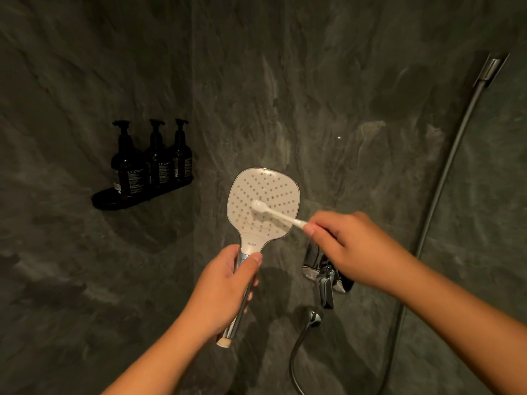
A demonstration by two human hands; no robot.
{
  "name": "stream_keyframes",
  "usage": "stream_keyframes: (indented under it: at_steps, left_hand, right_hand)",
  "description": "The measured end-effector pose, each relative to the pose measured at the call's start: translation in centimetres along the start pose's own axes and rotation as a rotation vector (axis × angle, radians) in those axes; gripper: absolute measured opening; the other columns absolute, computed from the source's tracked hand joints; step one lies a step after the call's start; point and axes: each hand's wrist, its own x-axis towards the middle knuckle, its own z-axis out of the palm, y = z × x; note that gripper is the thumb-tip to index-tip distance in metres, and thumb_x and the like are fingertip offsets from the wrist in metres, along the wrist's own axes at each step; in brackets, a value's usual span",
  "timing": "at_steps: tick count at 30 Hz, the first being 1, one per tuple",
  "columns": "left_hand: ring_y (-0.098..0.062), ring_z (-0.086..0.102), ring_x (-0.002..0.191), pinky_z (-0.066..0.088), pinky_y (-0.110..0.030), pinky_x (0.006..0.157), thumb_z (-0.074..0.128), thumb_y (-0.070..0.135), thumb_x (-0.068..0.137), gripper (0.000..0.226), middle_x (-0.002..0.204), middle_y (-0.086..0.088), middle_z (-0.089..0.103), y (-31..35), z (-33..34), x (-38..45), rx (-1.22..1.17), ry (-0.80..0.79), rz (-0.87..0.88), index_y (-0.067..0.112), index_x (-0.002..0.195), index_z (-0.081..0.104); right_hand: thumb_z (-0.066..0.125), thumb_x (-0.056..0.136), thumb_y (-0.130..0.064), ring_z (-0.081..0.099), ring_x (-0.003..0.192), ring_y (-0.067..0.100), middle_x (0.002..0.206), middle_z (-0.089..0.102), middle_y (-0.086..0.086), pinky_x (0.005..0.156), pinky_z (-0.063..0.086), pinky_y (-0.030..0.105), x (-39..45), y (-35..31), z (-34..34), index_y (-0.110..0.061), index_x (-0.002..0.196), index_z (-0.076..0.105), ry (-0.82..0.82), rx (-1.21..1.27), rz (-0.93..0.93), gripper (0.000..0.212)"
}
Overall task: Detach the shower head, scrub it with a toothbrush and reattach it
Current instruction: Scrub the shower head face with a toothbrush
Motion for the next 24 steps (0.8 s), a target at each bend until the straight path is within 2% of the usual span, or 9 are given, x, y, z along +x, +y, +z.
stream_keyframes:
  at_steps: [2, 5, 8, 14, 20, 24]
  left_hand:
    - [-0.014, 0.054, 0.048, 0.046, -0.032, 0.044, 0.056, 0.057, 0.076, 0.029, 0.060, 0.002, 0.062, 0.0, 0.0, 0.1, -0.005, 0.000, -0.003, 0.028, 0.076, 0.057]
    - [-0.015, 0.054, 0.047, 0.045, -0.031, 0.044, 0.056, 0.057, 0.076, 0.029, 0.060, 0.002, 0.062, 0.2, -0.1, 0.2, -0.002, -0.002, 0.002, 0.028, 0.075, 0.057]
    - [-0.016, 0.055, 0.047, 0.046, -0.031, 0.044, 0.056, 0.057, 0.076, 0.030, 0.060, 0.001, 0.062, 0.3, -0.1, 0.2, 0.007, 0.006, 0.007, 0.027, 0.074, 0.057]
    - [-0.015, 0.055, 0.048, 0.047, -0.031, 0.044, 0.056, 0.053, 0.079, 0.027, 0.060, 0.001, 0.062, 0.4, 0.0, -0.1, 0.004, 0.013, -0.004, 0.026, 0.075, 0.058]
    - [-0.016, 0.055, 0.050, 0.046, -0.032, 0.045, 0.055, 0.057, 0.077, 0.028, 0.062, 0.001, 0.063, 0.4, 0.0, 0.1, 0.006, -0.017, -0.009, 0.029, 0.076, 0.058]
    - [-0.017, 0.054, 0.048, 0.045, -0.030, 0.043, 0.056, 0.057, 0.076, 0.032, 0.061, 0.000, 0.061, 0.4, -0.1, 0.0, -0.015, -0.009, -0.021, 0.025, 0.075, 0.056]
  right_hand:
    - [0.045, 0.095, -0.041, 0.052, 0.054, 0.013, 0.053, 0.053, -0.002, 0.052, 0.039, 0.032, 0.2, 0.0, -0.3, -0.019, 0.077, 0.058, 0.008, -0.003, -0.006, 0.031]
    - [0.047, 0.094, -0.039, 0.051, 0.056, 0.013, 0.052, 0.051, -0.003, 0.050, 0.035, 0.026, 1.0, 0.4, -1.9, -0.019, 0.075, 0.058, 0.102, 0.018, 0.007, 0.029]
    - [0.047, 0.094, -0.038, 0.051, 0.052, 0.011, 0.052, 0.051, -0.004, 0.052, 0.037, 0.027, 1.4, 0.9, -2.9, -0.021, 0.074, 0.057, 0.136, 0.007, 0.028, 0.028]
    - [0.046, 0.094, -0.041, 0.051, 0.055, 0.012, 0.052, 0.051, -0.004, 0.052, 0.039, 0.033, -0.4, 0.8, -1.1, -0.023, 0.073, 0.055, -0.019, -0.003, 0.007, 0.028]
    - [0.044, 0.094, -0.041, 0.051, 0.051, 0.010, 0.053, 0.052, -0.004, 0.052, 0.040, 0.032, 1.1, 1.3, -3.0, -0.022, 0.075, 0.057, 0.107, -0.034, 0.023, 0.030]
    - [0.047, 0.095, -0.038, 0.047, 0.049, 0.010, 0.051, 0.050, -0.005, 0.049, 0.036, 0.030, -0.3, 1.0, -1.4, -0.021, 0.075, 0.057, 0.015, -0.007, 0.006, 0.028]
